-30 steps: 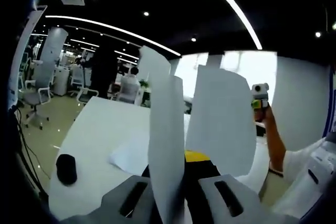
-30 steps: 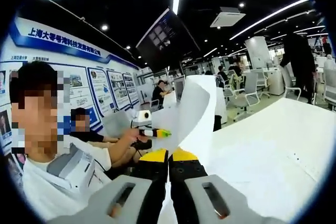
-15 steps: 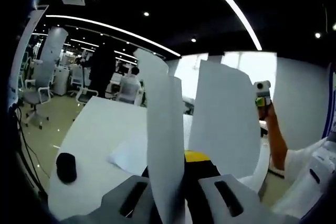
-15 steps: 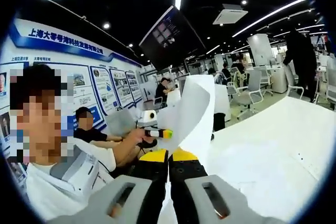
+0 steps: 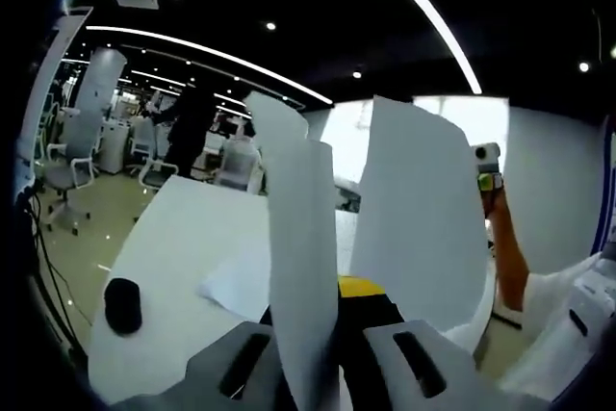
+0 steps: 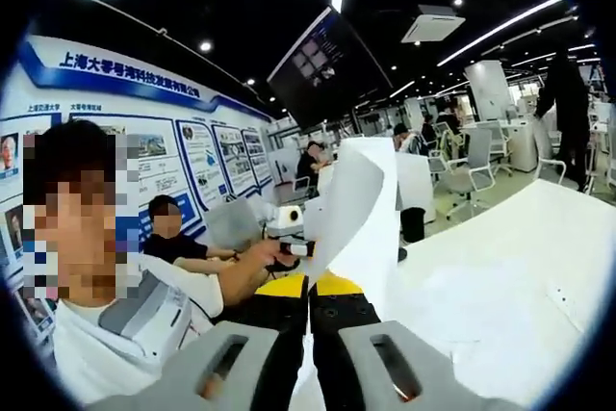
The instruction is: Organize the stack of printing papers by aligning and flattening the scattered papers on the table
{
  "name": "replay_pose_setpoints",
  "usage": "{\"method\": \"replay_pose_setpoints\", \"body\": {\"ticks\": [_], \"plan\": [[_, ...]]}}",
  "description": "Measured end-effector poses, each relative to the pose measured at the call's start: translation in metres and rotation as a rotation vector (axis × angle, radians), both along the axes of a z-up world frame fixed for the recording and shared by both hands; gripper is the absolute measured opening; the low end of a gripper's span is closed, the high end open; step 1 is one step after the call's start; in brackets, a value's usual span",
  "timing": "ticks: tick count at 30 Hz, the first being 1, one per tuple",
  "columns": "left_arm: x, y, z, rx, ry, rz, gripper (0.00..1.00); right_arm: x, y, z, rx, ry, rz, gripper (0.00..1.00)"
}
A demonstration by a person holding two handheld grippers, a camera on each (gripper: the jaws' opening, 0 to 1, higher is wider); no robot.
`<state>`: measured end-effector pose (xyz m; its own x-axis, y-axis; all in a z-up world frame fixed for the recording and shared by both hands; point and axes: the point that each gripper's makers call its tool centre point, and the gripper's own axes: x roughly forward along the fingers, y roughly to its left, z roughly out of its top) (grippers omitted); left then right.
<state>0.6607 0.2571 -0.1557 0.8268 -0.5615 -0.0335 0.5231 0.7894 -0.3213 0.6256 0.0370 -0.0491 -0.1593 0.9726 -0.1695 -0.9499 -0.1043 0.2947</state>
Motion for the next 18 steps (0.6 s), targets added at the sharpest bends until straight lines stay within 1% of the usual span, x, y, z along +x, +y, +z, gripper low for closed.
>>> {"method": "replay_pose_setpoints", "body": {"ticks": [10,18], "plan": [[-0.001,0.001,0.000,-0.005,-0.001,-0.002,0.06,-0.010,0.009,0.002,-0.002,-0.015,0.025,0.00],[-0.003,-0.002,0.000,-0.005,-0.001,-0.002,0.06,-0.022,0.017,0.001,-0.008,-0.012,0.062,0.00]]}}
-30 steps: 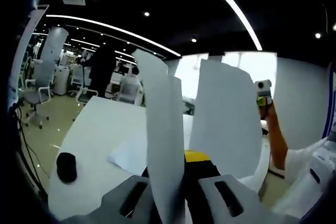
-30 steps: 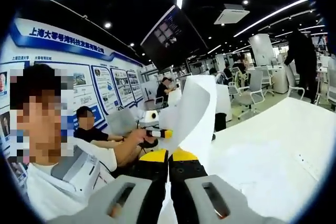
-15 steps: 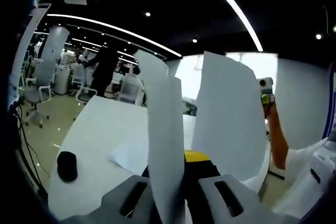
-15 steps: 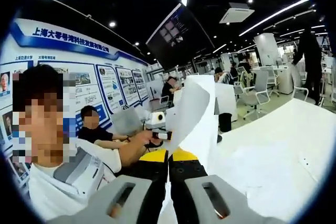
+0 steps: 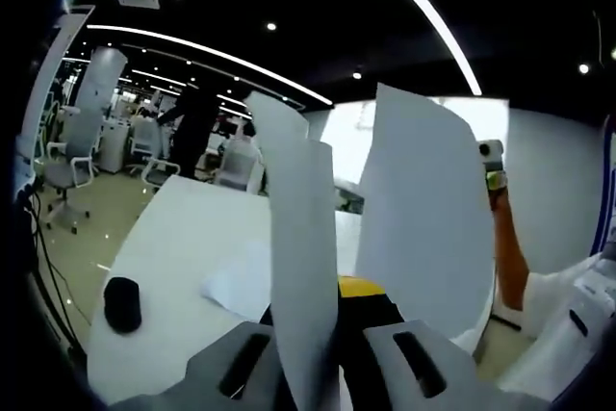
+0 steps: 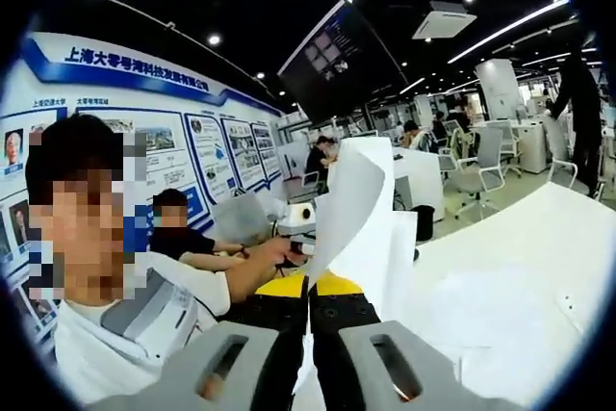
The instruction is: Organize the stack of printing papers by aligning and flattening the scattered papers on the table
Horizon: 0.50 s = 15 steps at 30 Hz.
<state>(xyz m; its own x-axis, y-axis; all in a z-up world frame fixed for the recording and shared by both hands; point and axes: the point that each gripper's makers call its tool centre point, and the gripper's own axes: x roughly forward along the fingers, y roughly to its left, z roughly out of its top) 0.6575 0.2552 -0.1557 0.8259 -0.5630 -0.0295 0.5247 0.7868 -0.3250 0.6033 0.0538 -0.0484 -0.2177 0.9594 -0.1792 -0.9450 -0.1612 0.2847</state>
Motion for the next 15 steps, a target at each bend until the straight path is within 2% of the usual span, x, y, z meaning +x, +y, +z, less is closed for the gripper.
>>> {"method": "replay_pose_setpoints", "body": {"ticks": [9,15], "plan": [[-0.0019,-0.0039,-0.0005,-0.006,0.000,-0.002,0.06,-0.0092,0.0039,0.0019,0.005,0.014,0.049,0.00],[-0.0018,-0.0068,0.0001,-0.012,-0.001,-0.009,0.06,-0.0077,0.0101,-0.0058,-0.010,0.035,0.063,0.00]]}}
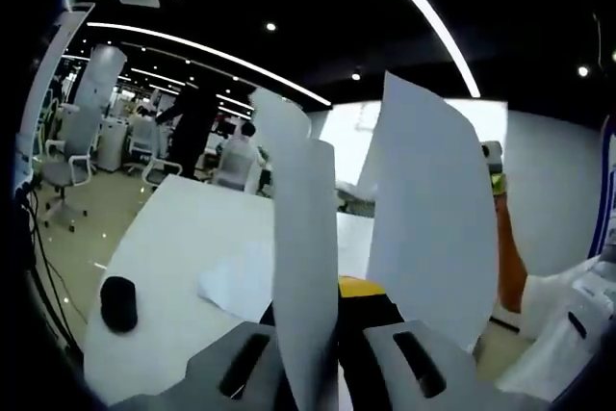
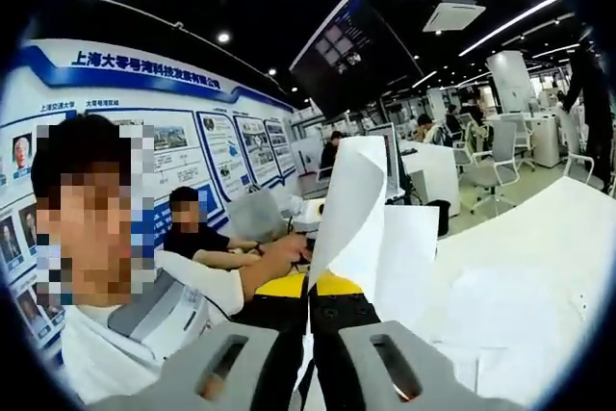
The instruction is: Organize the stack of printing papers by aligning and flattening the scattered papers on the table
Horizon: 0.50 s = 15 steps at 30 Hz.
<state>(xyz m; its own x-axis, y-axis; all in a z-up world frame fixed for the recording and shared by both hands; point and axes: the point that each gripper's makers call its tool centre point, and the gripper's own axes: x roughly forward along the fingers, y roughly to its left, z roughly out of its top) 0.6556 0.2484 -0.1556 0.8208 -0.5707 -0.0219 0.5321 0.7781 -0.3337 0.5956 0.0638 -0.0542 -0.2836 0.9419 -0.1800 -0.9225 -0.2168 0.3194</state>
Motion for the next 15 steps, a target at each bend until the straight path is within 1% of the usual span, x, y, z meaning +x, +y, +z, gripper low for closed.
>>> {"method": "replay_pose_setpoints", "body": {"ticks": [3,10,15], "plan": [[0.001,0.001,-0.001,-0.001,0.001,0.002,0.06,-0.002,0.004,-0.004,-0.001,0.023,0.017,0.00],[0.006,0.005,-0.001,-0.010,0.000,0.001,0.06,-0.009,0.014,-0.005,-0.005,0.028,0.042,0.00],[0.008,0.005,0.001,-0.011,-0.004,-0.007,0.06,-0.001,0.019,-0.007,-0.024,0.042,0.042,0.00]]}}
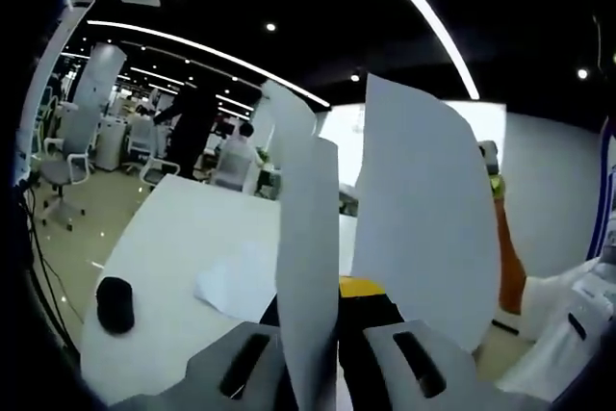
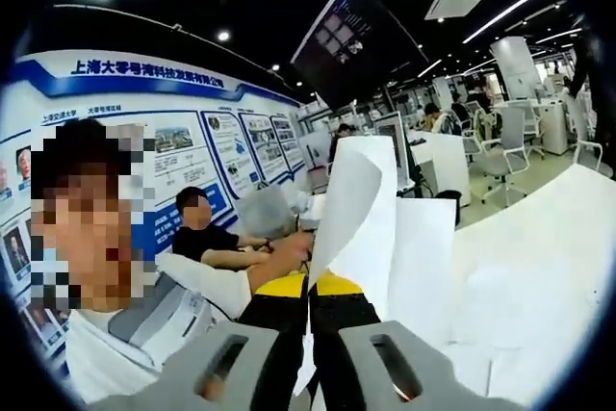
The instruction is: Organize the stack of printing papers by aligning and flattening the scattered papers on the table
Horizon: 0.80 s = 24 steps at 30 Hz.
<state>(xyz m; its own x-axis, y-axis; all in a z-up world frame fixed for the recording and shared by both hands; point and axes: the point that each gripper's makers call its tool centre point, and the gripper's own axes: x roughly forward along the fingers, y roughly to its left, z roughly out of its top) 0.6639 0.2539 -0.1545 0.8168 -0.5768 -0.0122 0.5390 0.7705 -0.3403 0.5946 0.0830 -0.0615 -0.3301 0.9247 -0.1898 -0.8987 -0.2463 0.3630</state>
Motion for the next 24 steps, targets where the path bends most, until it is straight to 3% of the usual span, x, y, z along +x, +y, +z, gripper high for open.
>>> {"method": "replay_pose_setpoints", "body": {"ticks": [24], "plan": [[0.000,0.004,0.002,-0.001,0.003,0.002,0.06,0.029,0.005,-0.018,-0.055,0.021,-0.067,0.00]]}}
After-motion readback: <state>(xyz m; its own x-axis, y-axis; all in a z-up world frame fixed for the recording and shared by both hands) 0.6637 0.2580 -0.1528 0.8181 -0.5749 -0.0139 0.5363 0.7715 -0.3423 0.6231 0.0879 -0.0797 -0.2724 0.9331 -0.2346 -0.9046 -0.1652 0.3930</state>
